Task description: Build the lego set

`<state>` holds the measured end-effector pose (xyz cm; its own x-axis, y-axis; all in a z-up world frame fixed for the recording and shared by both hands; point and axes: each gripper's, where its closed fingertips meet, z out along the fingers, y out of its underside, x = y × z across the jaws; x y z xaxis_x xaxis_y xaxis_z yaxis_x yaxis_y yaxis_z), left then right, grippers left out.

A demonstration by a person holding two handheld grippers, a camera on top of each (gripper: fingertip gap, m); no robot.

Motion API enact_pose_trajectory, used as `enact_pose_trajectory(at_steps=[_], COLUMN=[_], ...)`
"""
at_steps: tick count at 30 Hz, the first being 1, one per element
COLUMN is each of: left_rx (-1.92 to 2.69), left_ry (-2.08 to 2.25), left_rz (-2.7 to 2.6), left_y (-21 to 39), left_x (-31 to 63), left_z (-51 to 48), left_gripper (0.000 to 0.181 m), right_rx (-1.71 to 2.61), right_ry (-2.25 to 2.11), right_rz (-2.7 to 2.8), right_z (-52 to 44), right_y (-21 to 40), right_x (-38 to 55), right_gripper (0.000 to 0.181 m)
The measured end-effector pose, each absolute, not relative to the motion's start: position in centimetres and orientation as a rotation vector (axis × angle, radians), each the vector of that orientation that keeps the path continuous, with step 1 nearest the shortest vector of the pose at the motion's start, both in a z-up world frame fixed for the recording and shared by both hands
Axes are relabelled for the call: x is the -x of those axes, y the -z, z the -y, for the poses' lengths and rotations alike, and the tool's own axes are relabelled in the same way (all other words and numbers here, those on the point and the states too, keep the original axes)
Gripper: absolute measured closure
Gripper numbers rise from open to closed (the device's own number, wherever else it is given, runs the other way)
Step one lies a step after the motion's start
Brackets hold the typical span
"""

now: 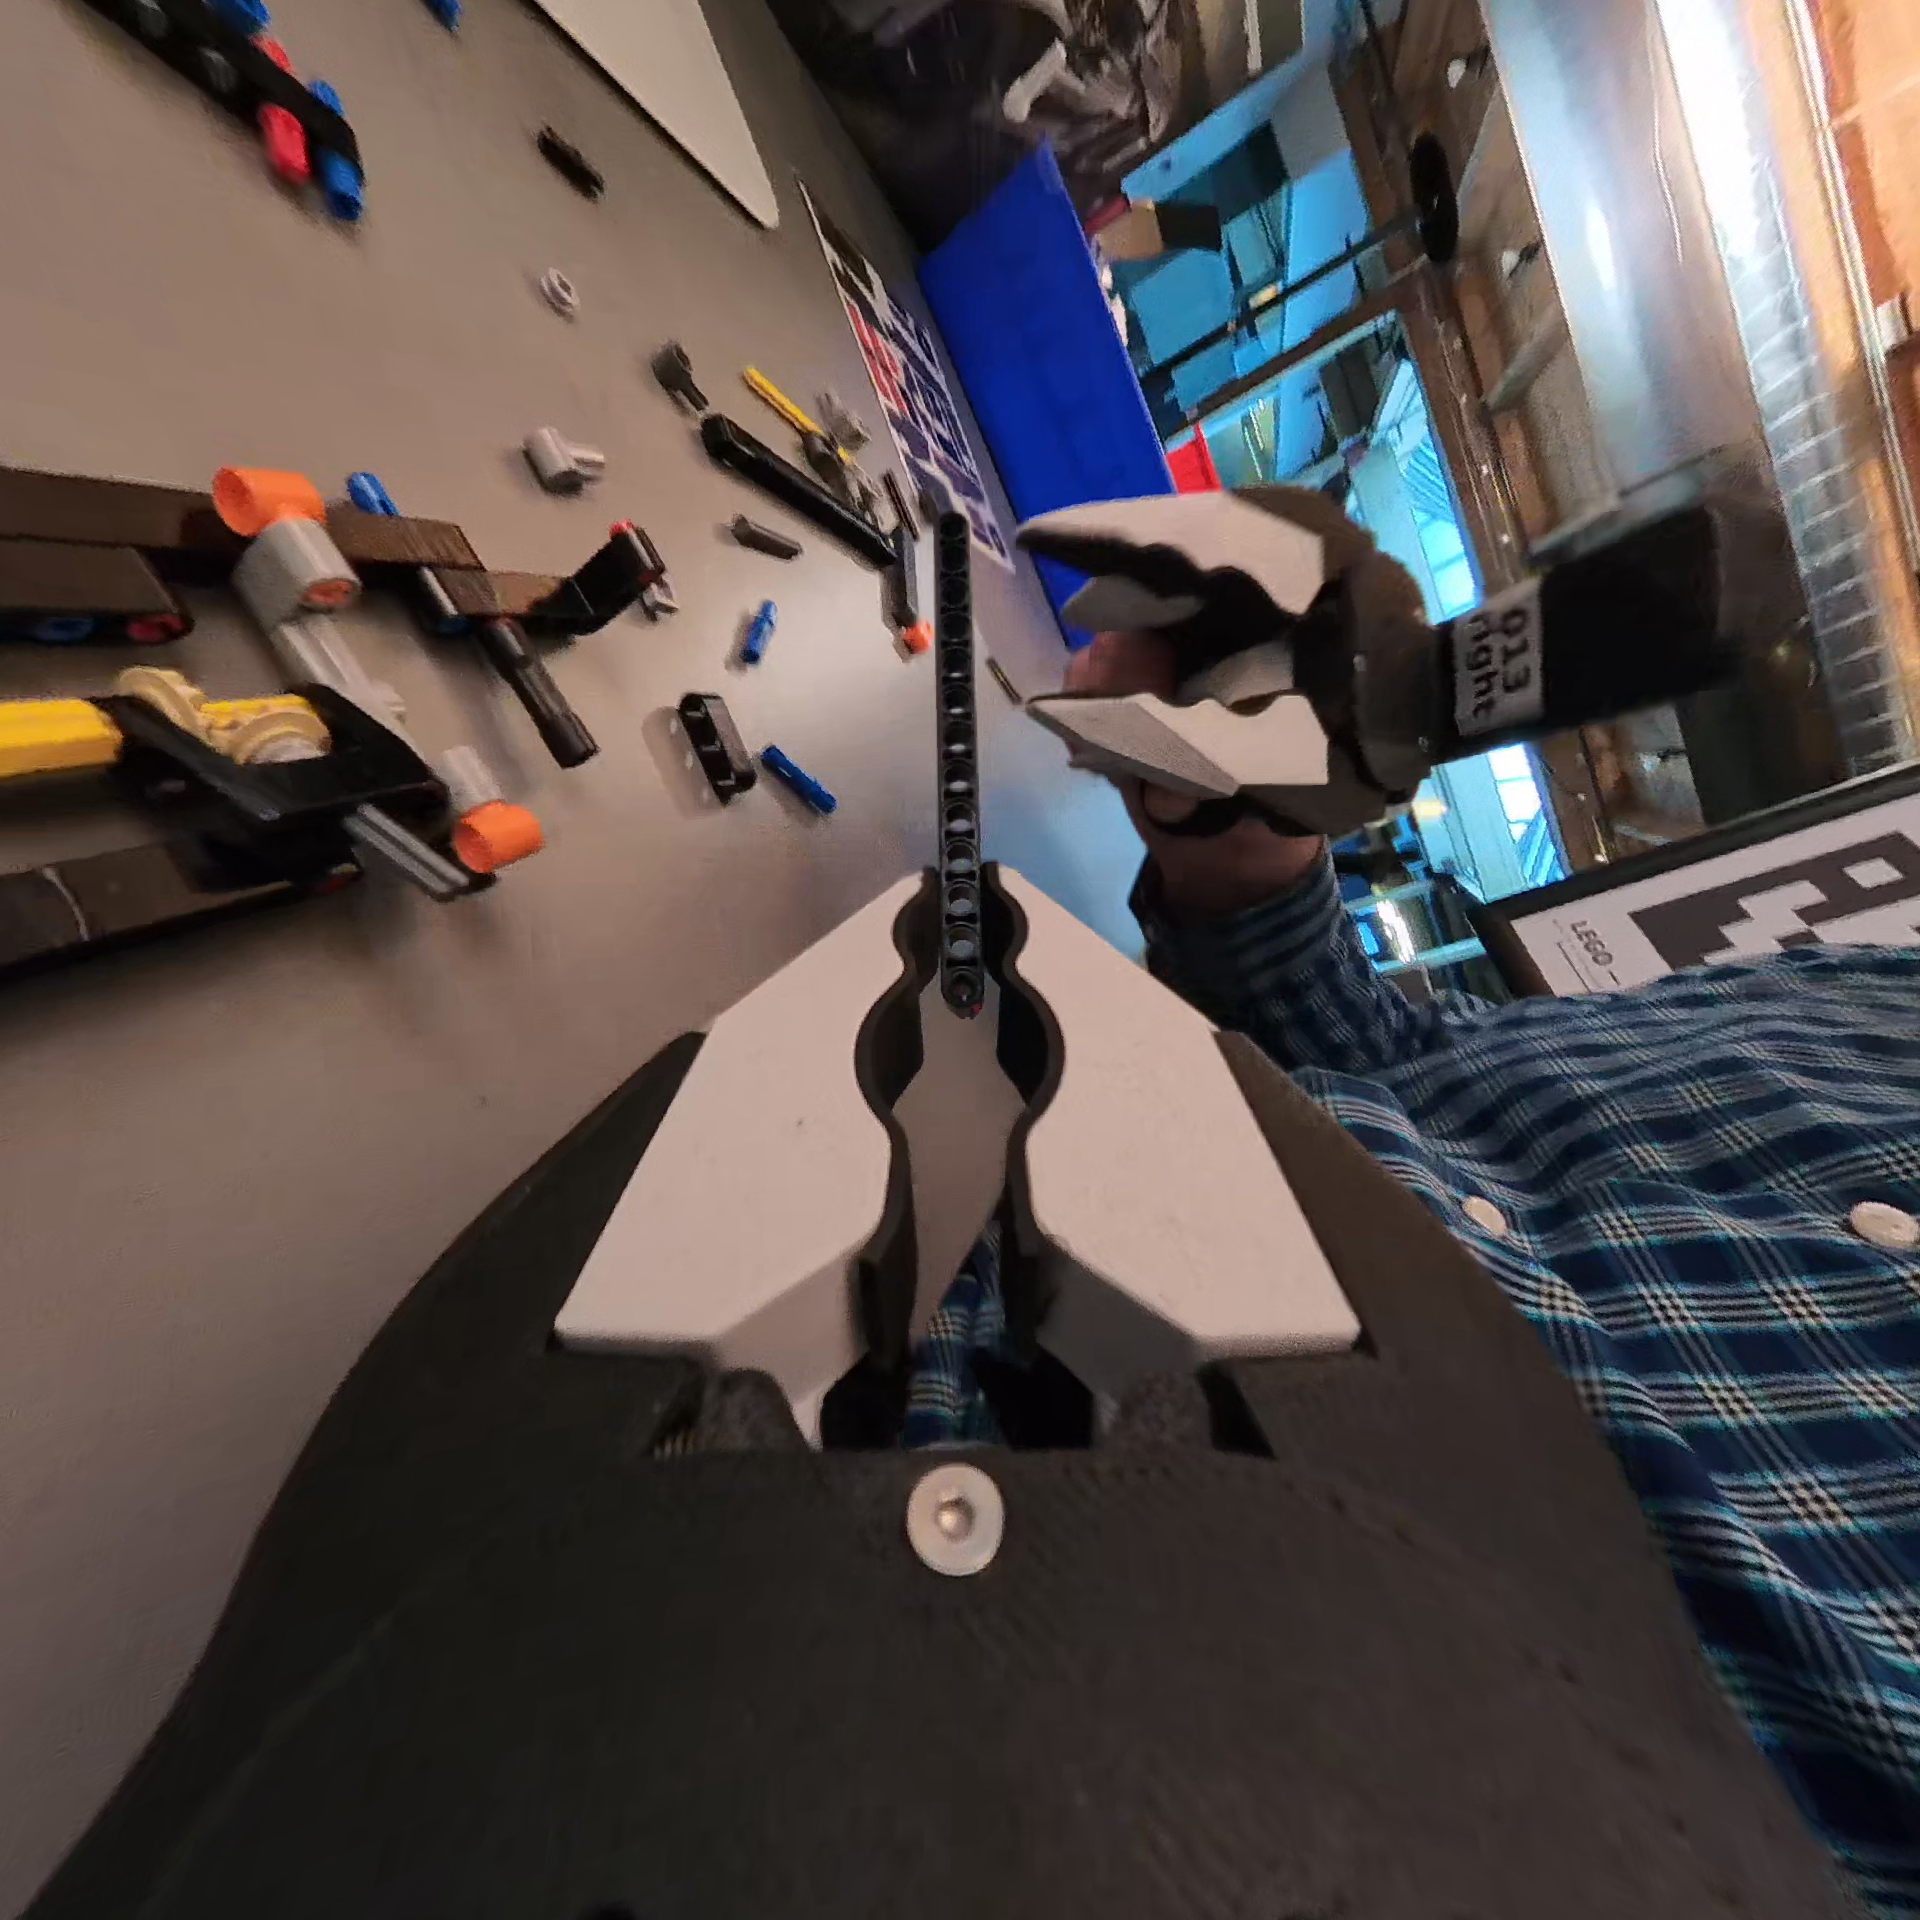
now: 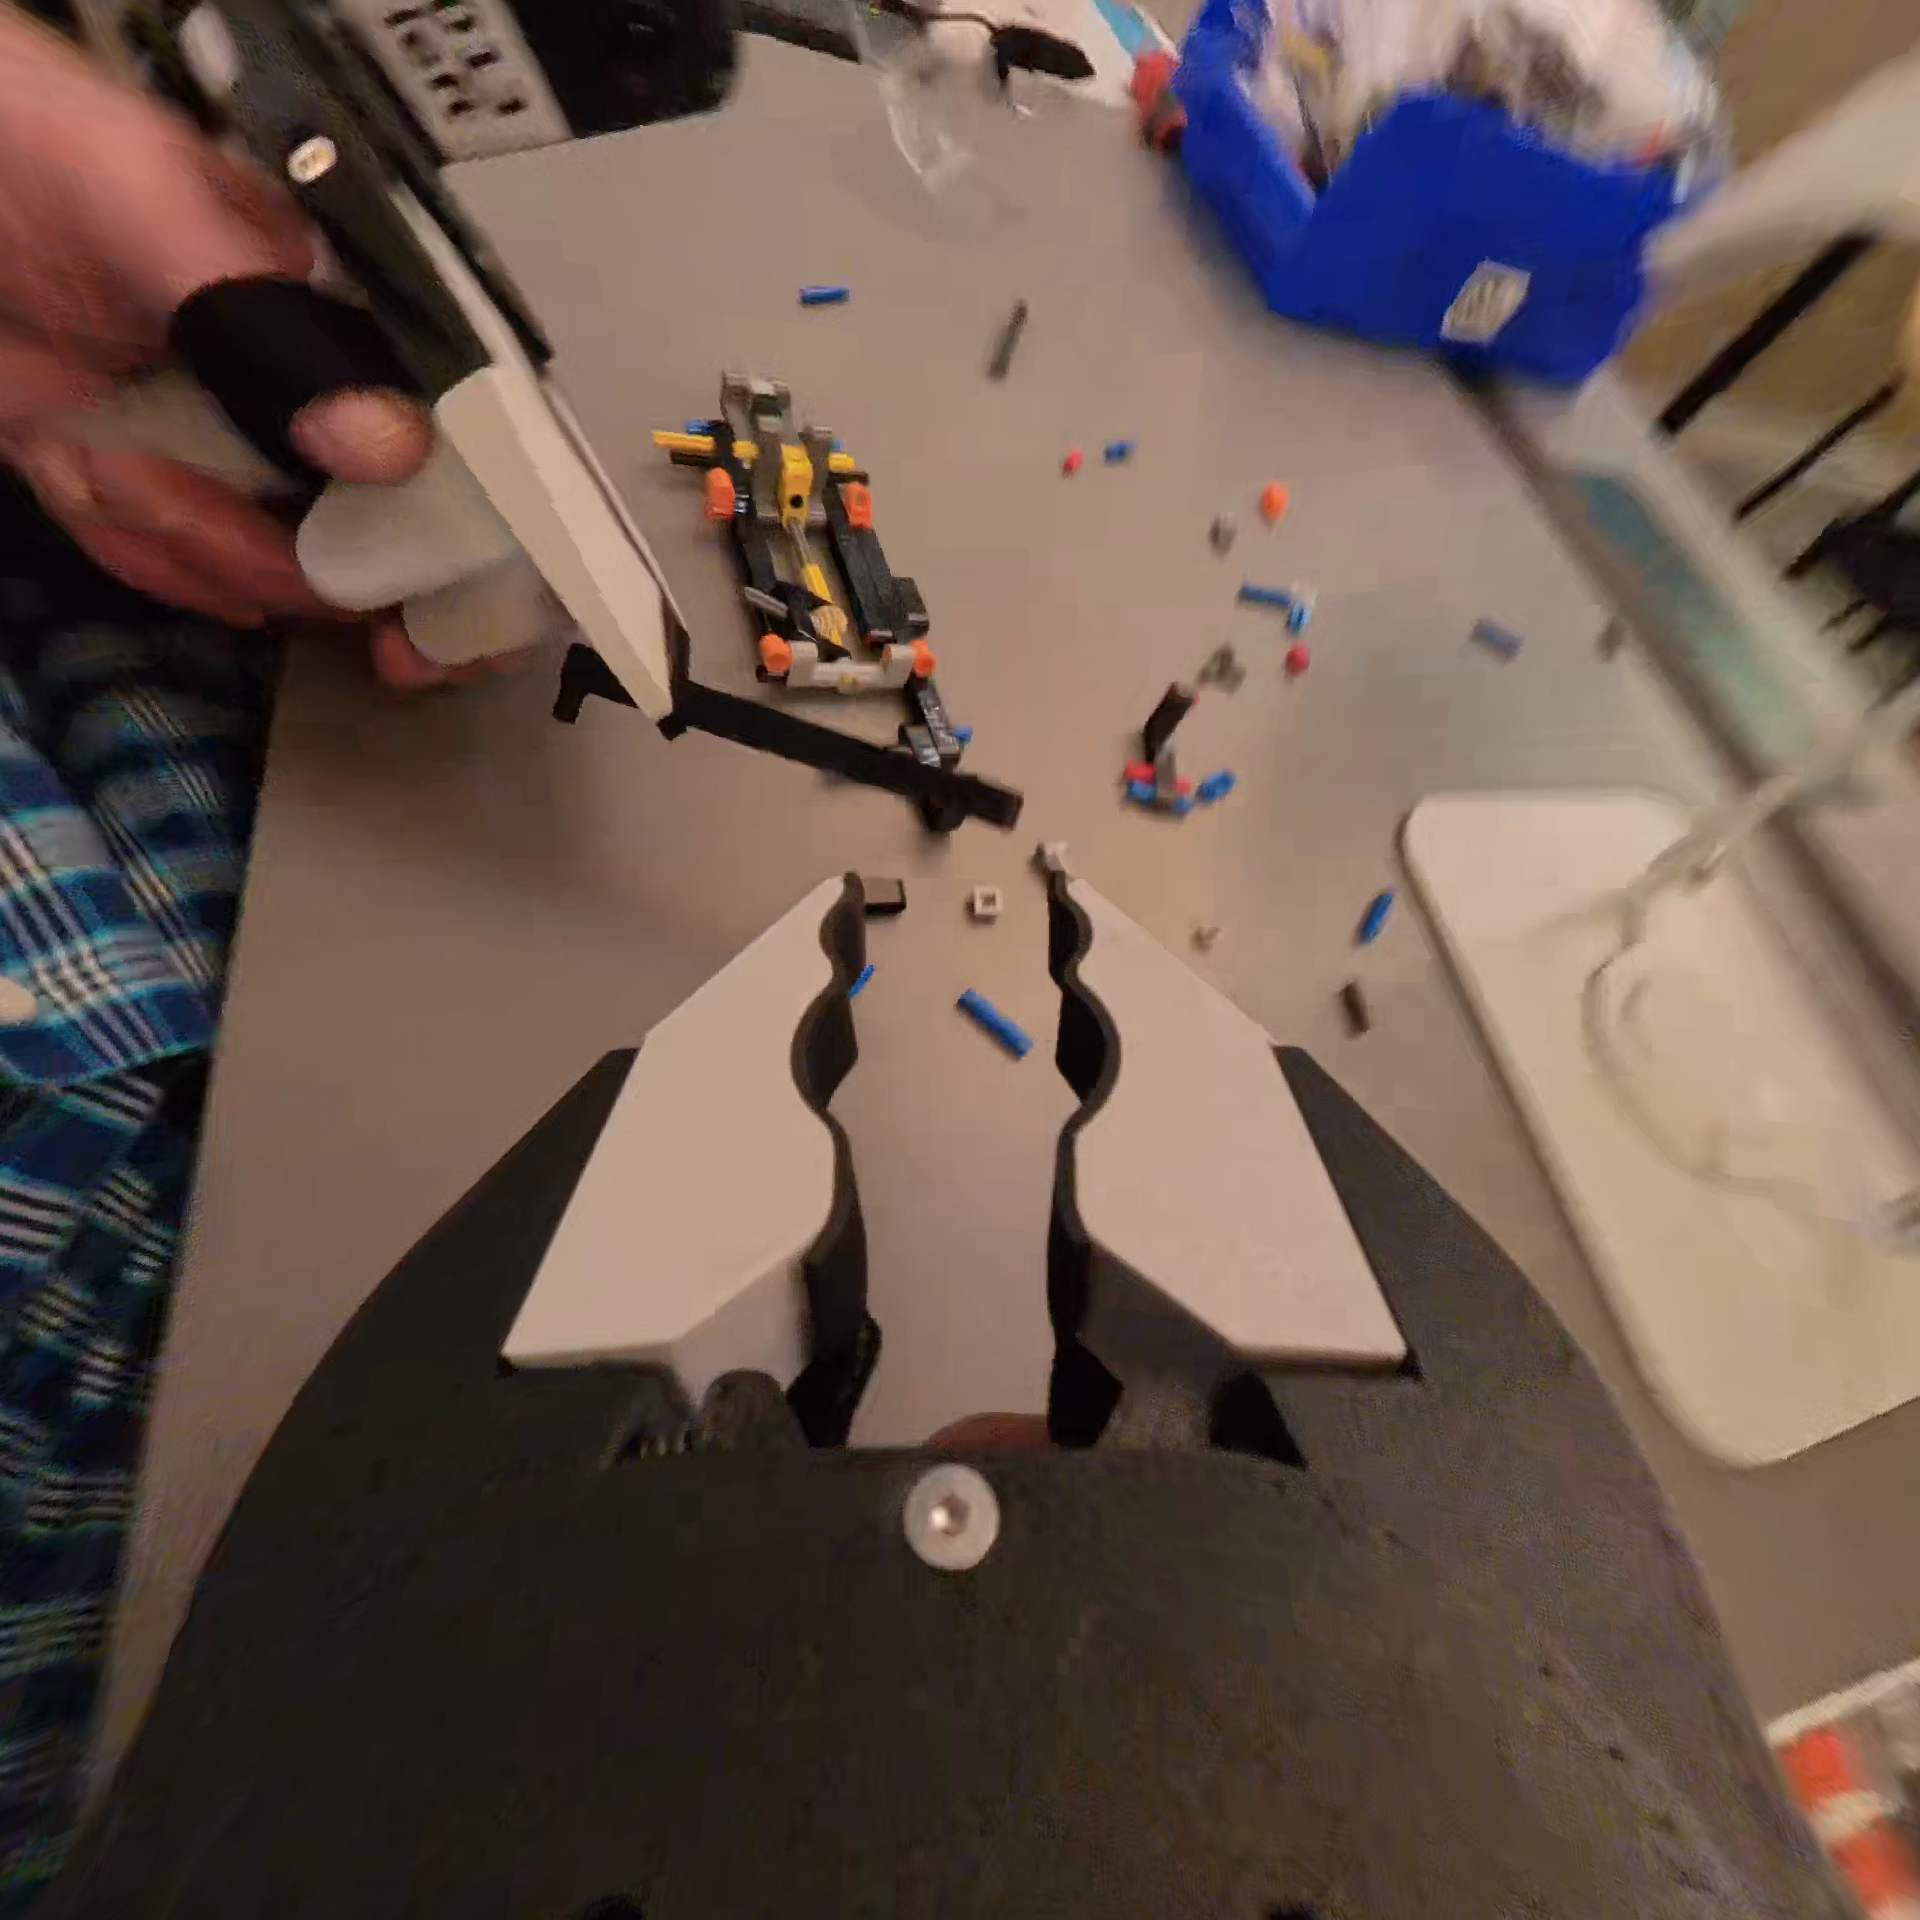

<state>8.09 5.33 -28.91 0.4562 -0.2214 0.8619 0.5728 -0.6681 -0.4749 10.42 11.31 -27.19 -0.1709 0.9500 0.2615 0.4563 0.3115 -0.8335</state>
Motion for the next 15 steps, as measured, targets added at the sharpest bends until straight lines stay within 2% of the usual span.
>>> enact_pose_trajectory(at_steps=[6, 8, 9, 15], left_rx=[2.015, 2.060, 2.078, 2.055], left_ry=[1.343, 1.329, 1.316, 1.250], left_rz=[0.202, 0.164, 0.158, 0.173], left_y=[28.6, 28.8, 28.9, 28.0], left_x=[-9.1, -9.2, -9.0, -6.5], left_z=[-3.9, -3.2, -2.9, -2.0], left_gripper=[0.175, 0.175, 0.175, 0.170], right_rx=[0.749, 0.716, 0.701, 0.826], right_ry=[-0.447, -0.401, -0.391, -0.546], right_rz=[2.070, 2.118, 2.144, 2.212], right_z=[-6.9, -6.4, -6.2, -4.5], right_y=[28.1, 29.1, 29.5, 30.2], right_x=[-8.9, -8.3, -8.1, -6.8], right_gripper=[0.151, 0.167, 0.170, 0.175])
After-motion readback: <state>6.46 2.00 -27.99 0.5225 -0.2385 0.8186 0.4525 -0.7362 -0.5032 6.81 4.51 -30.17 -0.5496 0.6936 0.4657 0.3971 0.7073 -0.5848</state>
